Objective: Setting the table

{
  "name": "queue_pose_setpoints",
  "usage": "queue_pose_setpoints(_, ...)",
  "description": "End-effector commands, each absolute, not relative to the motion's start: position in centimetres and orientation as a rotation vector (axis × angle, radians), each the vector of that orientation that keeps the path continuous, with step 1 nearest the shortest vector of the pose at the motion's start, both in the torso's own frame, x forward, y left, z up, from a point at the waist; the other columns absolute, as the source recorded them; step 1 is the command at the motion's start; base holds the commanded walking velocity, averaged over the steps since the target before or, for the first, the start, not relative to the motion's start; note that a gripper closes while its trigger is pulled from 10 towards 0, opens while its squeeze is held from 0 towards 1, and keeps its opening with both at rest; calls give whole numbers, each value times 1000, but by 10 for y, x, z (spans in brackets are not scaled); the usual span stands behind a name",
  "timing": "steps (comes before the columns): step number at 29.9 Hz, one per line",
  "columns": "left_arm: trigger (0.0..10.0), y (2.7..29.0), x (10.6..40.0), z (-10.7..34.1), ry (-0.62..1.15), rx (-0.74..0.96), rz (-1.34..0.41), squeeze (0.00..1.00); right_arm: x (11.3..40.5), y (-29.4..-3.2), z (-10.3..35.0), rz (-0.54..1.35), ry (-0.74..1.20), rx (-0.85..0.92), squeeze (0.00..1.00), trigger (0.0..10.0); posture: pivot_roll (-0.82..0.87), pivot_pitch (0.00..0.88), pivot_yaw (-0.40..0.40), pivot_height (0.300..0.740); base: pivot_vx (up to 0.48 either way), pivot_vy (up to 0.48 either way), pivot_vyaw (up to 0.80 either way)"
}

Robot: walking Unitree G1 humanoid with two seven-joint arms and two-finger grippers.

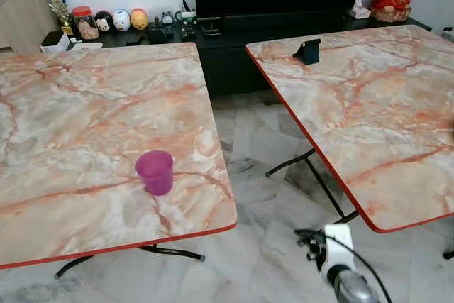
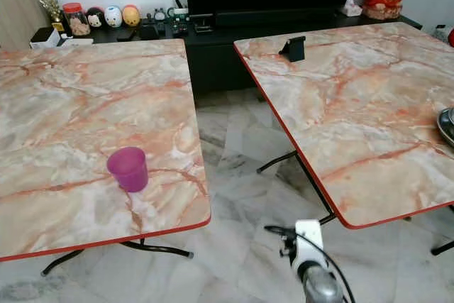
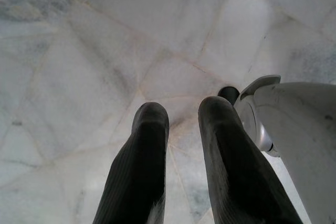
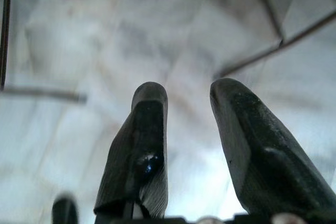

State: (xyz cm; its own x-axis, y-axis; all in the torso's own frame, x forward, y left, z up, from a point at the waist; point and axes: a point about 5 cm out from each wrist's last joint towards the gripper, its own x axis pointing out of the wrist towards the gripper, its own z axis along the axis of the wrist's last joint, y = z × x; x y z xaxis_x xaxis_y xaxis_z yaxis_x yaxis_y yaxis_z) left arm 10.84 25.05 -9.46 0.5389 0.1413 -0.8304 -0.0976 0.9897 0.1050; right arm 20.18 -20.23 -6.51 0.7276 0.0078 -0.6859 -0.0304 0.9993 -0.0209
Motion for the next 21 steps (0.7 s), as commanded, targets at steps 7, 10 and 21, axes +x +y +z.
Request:
queue_pose_setpoints(7, 10000, 257, 95, -96, 1026, 44, 159, 0, 154, -211, -90, -58, 943, -4, 0, 10000, -57, 0, 9, 707, 0, 0, 0)
queue_pose_setpoints(10, 10000, 259, 94, -96, 1029, 46, 161, 0, 152, -216, -90, -95, 935, 18, 0, 10000, -64, 0, 13, 707, 0, 0, 0)
queue_pose_setpoints(21, 10000, 259, 97, -95, 1026, 42, 160, 0, 148, -226, -90, -137, 941, 62, 0, 10000, -66, 0, 10, 707, 0, 0, 0)
